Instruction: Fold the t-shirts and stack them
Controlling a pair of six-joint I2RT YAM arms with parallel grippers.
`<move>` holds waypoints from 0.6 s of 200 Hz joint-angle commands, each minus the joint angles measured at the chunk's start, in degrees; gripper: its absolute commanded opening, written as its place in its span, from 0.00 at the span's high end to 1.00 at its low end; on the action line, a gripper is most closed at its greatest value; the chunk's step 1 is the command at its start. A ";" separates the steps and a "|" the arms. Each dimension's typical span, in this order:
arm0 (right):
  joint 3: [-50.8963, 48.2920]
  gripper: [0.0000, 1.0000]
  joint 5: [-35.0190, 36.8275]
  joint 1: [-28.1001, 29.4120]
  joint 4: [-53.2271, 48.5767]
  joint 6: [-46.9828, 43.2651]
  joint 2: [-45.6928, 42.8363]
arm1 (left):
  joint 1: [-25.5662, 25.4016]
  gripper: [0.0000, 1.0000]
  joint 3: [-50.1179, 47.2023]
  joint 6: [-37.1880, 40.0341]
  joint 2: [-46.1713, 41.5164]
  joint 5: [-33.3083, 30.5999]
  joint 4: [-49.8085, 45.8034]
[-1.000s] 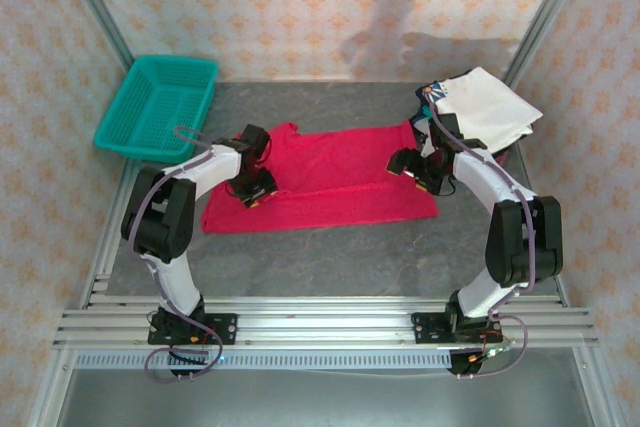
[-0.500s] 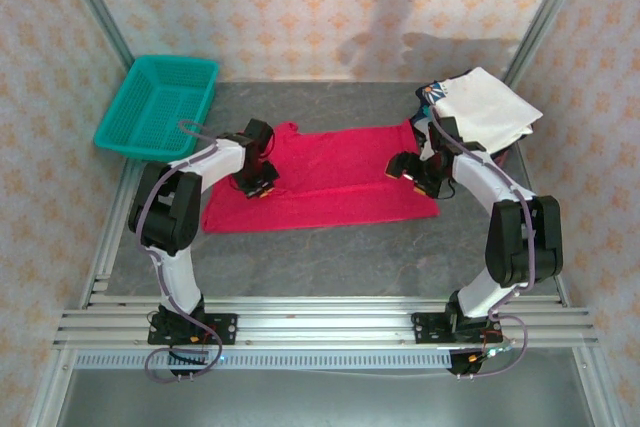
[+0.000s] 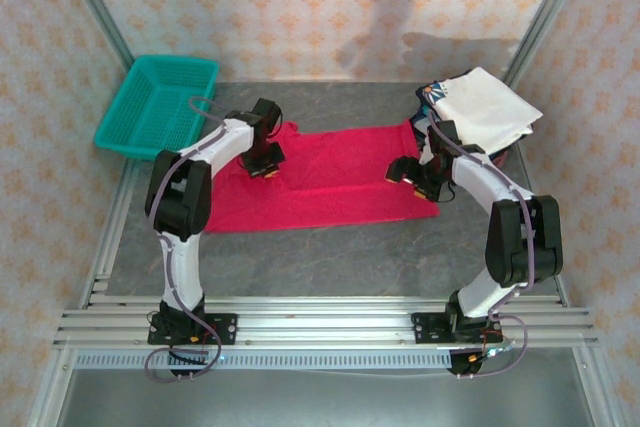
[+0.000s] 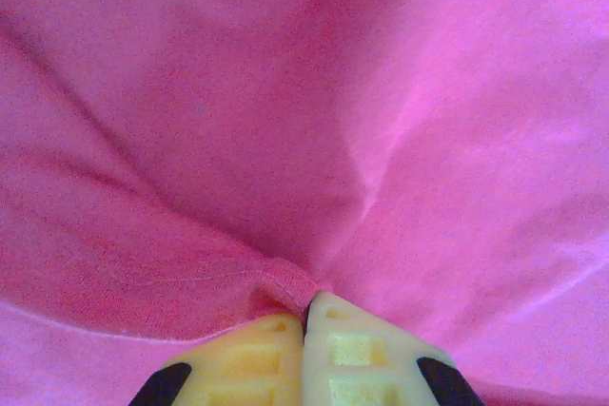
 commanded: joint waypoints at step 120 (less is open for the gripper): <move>-0.16 0.14 -1.43 0.82 -0.93 -0.90 2.10 | -0.94 0.89 31.54 17.49 19.02 -4.30 -21.66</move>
